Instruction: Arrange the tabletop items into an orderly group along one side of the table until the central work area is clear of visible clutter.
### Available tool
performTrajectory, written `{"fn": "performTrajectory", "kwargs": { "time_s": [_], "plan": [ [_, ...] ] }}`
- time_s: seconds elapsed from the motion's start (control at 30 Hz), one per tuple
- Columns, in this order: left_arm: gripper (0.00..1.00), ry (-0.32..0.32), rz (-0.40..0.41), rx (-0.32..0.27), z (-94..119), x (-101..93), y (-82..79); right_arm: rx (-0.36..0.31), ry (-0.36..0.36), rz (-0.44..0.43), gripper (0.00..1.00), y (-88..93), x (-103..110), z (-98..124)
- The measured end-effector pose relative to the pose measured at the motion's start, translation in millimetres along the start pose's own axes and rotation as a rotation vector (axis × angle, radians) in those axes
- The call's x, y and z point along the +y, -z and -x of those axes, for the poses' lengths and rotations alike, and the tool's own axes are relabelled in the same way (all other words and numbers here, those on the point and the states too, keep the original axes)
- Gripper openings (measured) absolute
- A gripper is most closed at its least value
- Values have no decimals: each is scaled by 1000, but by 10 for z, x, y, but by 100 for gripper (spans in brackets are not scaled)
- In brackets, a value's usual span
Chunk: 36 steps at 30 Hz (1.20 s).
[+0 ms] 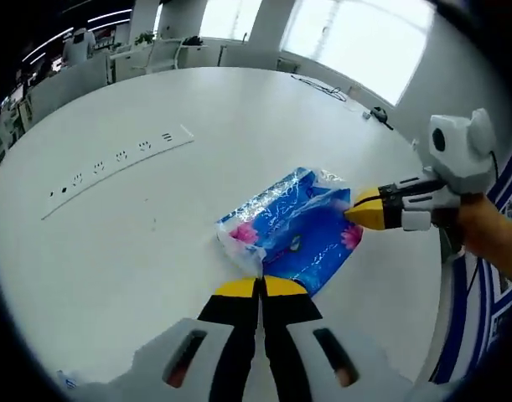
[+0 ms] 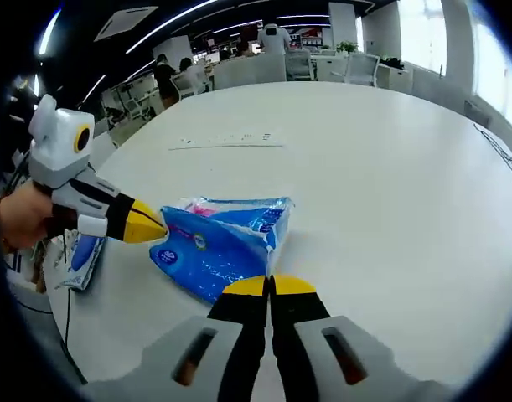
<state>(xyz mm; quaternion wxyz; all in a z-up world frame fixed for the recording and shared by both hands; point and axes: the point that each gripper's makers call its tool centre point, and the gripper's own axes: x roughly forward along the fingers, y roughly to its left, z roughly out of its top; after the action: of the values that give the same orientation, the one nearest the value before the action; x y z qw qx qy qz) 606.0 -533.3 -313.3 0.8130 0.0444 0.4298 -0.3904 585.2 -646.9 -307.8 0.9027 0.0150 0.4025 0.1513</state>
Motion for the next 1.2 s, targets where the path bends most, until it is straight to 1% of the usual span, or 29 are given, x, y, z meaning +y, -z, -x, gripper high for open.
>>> {"fn": "performTrajectory", "kwargs": {
  "time_s": [0.27,0.5,0.6,0.7,0.77,0.97,1.1,1.2],
  "plan": [
    [0,2,-7,14,-109,27,103,18,-5,-19,0,97,-33,-102],
    [1,7,-12,13,-119,25,128,28,-4,-29,0,153,-24,-123],
    [5,8,-14,14,-123,13,137,29,-7,-37,0,163,-11,-129],
    [11,10,-19,17,-131,-13,149,29,-5,-38,2,157,-5,-130],
    [13,10,-20,16,-129,-18,149,31,-4,-38,3,157,-3,-130],
    [22,14,-18,15,-105,-48,150,29,11,-46,9,156,-35,-102],
    [26,16,-15,14,-76,-64,155,17,34,-58,17,145,-80,-43],
    [29,16,-17,11,-24,-85,149,11,43,-58,18,140,-81,3]
  ]
}}
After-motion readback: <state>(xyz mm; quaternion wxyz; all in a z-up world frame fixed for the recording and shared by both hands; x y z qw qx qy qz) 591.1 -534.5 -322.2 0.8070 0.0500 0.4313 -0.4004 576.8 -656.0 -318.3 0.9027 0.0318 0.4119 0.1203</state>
